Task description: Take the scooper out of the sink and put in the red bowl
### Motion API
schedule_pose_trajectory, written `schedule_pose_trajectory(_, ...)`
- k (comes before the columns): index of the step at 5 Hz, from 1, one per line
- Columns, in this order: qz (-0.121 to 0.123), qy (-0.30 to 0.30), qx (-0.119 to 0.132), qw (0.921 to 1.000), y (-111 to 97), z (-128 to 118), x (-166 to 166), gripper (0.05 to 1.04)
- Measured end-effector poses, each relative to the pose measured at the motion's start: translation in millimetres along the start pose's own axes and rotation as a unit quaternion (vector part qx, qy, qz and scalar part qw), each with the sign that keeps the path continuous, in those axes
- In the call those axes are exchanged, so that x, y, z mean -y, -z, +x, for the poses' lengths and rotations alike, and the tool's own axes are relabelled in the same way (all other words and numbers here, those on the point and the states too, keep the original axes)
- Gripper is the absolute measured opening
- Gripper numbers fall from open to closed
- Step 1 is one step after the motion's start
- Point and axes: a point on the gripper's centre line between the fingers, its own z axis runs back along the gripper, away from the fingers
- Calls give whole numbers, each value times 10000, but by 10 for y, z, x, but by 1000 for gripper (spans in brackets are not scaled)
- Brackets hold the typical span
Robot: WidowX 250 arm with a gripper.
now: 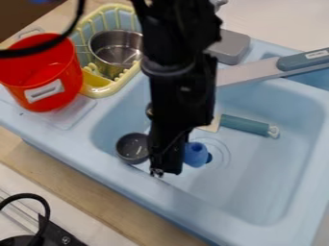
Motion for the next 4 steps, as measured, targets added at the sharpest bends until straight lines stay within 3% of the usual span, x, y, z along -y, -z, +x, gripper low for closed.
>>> schedule_pose_trajectory(2, 116, 5, 124, 9999, -222, 55, 43, 309)
schedule_pose_trajectory(4, 285, -745, 78, 9968, -687, -409, -250, 309)
